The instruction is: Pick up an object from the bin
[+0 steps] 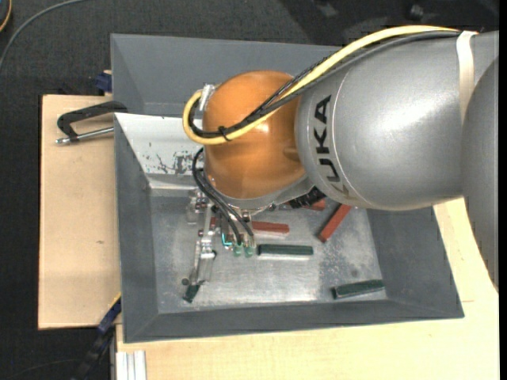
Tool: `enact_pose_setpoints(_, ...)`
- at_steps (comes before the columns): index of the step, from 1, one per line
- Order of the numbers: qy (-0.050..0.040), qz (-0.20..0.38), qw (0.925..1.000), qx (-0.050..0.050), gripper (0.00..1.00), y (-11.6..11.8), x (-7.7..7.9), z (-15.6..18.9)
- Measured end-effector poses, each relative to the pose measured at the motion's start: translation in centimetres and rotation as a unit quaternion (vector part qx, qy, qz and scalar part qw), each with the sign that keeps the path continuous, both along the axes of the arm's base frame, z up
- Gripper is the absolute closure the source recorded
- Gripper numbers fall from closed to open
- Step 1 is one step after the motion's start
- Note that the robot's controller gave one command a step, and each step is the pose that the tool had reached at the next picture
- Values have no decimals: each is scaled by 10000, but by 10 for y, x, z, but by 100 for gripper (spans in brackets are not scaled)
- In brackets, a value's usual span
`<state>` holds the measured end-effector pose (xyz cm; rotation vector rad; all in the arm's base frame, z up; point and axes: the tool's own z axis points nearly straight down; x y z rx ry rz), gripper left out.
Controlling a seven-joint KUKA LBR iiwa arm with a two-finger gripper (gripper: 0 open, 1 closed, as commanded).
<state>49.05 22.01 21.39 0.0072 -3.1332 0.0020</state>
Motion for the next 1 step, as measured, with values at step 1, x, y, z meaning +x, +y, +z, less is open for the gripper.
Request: enact_pose_setpoints(1, -16, 3496, 9369, 22, 0, -11, 18, -145)
